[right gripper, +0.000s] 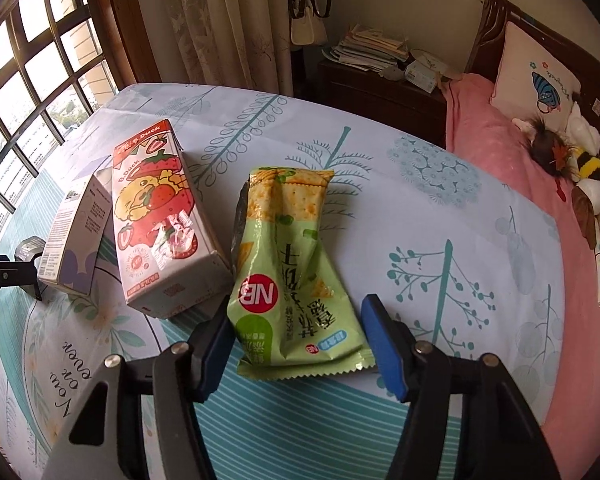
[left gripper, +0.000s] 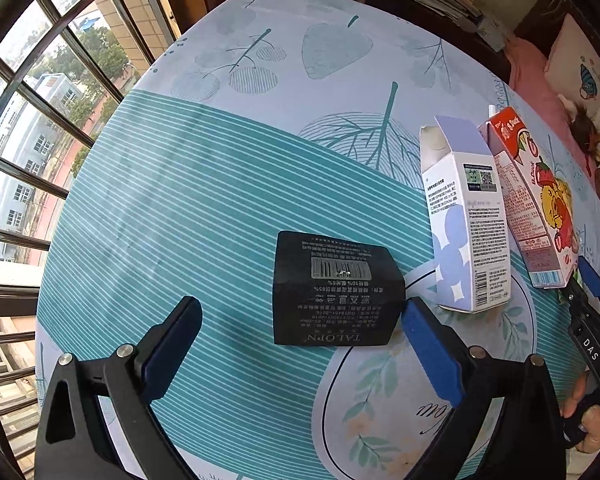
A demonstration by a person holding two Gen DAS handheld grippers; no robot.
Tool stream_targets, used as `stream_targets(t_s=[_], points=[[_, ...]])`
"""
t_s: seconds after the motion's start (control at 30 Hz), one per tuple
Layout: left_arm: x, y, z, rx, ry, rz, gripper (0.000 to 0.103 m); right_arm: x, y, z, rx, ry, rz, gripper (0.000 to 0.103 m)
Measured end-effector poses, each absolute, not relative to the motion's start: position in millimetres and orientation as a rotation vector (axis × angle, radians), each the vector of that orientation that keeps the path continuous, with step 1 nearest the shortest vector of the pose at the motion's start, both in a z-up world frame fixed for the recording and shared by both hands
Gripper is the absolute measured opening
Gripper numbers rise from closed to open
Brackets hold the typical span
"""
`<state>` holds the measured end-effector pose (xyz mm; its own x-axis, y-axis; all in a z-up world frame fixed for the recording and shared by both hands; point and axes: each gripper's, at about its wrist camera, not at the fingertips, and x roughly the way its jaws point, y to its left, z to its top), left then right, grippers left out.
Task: Collect trash
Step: 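Grasp the black TALON box with the left tool while the right tool grasps the green snack bag, then carry black box and green snack bag over the bin and open both tools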
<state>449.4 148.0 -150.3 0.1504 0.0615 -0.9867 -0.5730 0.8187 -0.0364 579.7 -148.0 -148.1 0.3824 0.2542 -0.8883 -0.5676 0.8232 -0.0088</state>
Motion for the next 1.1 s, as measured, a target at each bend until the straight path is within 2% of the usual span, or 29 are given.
stream_targets(t_s=[0.1,0.27,0.33,0.4,0.43,0.47,0.63,0.87,1.1], points=[[459,146,-156,-0.441,1.369,0.501,0.099,579,-150,-148,-0.332,1.055,0.533,0.061],[459,155,-162,-0.462,1.37,0.56,0.096,574,-158,-145,-0.296,1.064,0.545,0.05],[458,156,-160,-0.481,1.354,0.545,0.088,570,-163,-144,-0.273,1.07,0.549,0.045],[454,154,-155,-0.473,1.336,0.543,0.069,565,-169,-143,-0.236,1.08,0.559,0.033],[454,149,-154,-0.464,1.33,0.538,0.063,563,-173,-142,-0.212,1.088,0.561,0.027],[454,147,-153,-0.452,1.331,0.529,0.058,561,-177,-141,-0.184,1.099,0.563,0.026],[443,125,-143,-0.4,1.323,0.498,0.058,540,-196,-133,-0.066,1.13,0.563,0.017],[402,91,-108,-0.334,1.282,0.421,0.058,480,-213,-101,0.075,1.126,0.558,0.016],[329,76,-68,-0.322,1.231,0.267,0.058,385,-222,-68,0.185,1.112,0.507,0.016]])
